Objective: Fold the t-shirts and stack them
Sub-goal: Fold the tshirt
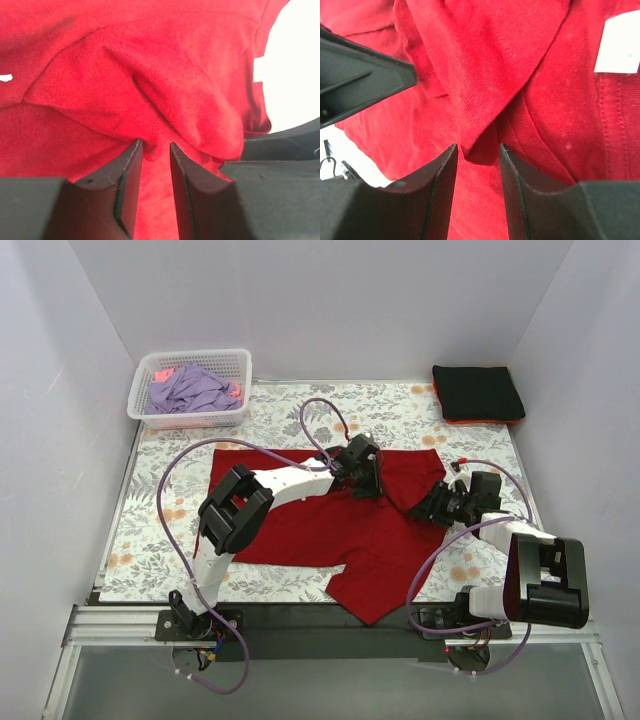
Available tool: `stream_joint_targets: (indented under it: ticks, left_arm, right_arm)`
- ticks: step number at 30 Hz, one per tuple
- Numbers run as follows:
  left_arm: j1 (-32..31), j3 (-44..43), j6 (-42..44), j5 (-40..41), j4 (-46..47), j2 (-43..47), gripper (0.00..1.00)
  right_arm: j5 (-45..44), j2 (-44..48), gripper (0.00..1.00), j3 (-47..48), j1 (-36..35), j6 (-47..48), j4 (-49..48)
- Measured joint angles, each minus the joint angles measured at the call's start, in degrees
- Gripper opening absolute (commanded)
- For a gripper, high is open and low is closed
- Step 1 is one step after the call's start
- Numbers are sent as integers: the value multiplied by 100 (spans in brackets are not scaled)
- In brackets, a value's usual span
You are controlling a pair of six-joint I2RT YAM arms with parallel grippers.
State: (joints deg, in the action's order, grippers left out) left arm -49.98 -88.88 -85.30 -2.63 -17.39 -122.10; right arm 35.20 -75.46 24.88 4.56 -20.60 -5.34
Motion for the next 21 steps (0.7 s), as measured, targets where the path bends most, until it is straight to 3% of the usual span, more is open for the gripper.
stream_joint_targets:
  ticks: [9,14,21]
  left_arm:
    - [-35,-17,-26,72,-101,-146,30]
    - [-61,-39,-46,221,-197,-173,26]
    - [-90,-116,-24,361,-271,-234,0]
  right_arm:
    - [96,-118,45,0,-96,42,-55]
    - [98,-120,44,0,-133,70,-70]
    - [79,-282,28,0,-184,118,-85]
